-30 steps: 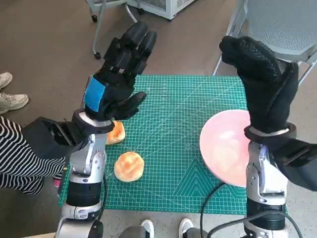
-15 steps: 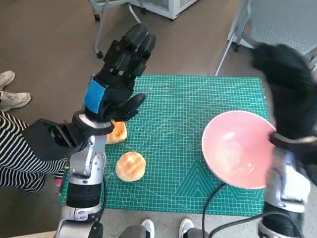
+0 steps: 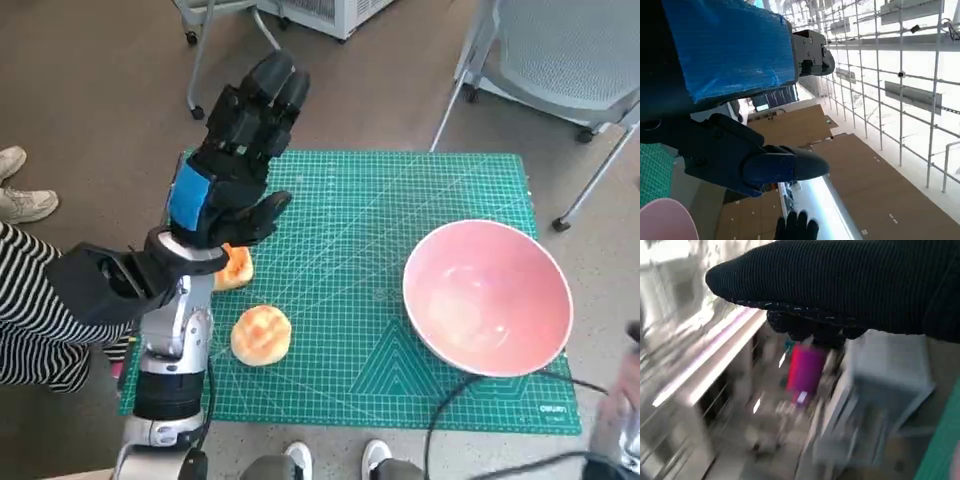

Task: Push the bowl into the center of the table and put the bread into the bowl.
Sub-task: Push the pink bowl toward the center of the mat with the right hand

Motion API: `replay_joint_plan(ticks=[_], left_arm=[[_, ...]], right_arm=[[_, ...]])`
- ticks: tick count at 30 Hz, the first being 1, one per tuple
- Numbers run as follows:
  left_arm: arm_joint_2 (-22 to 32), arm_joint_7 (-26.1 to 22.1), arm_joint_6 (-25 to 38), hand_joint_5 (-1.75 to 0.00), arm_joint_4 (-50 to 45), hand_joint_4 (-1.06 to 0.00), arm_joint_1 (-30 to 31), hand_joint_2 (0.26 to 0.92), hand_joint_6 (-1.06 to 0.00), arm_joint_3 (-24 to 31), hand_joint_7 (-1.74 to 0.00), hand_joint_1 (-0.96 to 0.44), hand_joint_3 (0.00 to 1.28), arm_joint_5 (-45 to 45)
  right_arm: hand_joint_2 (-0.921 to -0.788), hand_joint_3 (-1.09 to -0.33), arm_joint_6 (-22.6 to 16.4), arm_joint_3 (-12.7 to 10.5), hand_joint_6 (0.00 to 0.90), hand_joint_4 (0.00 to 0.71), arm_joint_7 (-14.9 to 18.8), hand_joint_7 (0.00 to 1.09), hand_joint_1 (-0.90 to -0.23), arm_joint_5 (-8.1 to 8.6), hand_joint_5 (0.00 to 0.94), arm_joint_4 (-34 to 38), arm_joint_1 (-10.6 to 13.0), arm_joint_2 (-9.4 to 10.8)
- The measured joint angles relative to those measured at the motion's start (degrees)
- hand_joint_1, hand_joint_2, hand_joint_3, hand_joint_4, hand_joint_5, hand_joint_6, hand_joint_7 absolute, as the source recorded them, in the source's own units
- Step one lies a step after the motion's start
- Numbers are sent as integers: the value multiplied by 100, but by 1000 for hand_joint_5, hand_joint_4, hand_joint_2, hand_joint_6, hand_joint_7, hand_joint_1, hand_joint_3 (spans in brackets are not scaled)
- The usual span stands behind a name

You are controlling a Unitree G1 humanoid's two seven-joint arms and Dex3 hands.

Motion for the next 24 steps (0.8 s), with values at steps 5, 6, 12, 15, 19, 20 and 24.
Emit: replay_joint_plan(ticks=[5,6,12,15,19,20,24], left_arm=[[-1,11,-15,-8,22,-45,-1,921,1,-2,-353,-675,373,11],[-1,13,-15,-7,26,-45,-1,921,1,-2,-354,-674,377,12],[-2,27,-15,-5,34,-42,-5,921,1,-22,-357,-667,420,46],[-1,28,-13,-4,34,-40,-8,921,1,-30,-355,-665,434,73],[5,27,-5,-4,34,-40,-12,921,1,-30,-355,-662,445,108],[7,27,-2,-4,34,-40,-13,921,1,-30,-355,-662,446,115],[23,25,22,-3,30,-38,-24,921,1,-29,-354,-661,451,122]], right_arm=[[-921,-740,-227,-163,-1,119,-150,482,-654,-18,8,457,168,3],[-921,-740,-268,-171,-1,118,-169,481,-653,-20,7,547,191,7],[-921,-733,-531,-173,-1,112,-177,467,-652,-13,3,1224,226,69],[-921,-739,-632,-135,-1,108,-157,459,-632,-9,1,1587,226,98],[-921,-747,-789,-80,-1,100,-86,451,-609,-4,0,2089,194,139],[-921,-748,-825,-66,-1,99,-73,450,-607,-4,0,2206,178,145],[-921,-755,-930,2,1,112,-25,451,-601,-5,7,2722,87,200]])
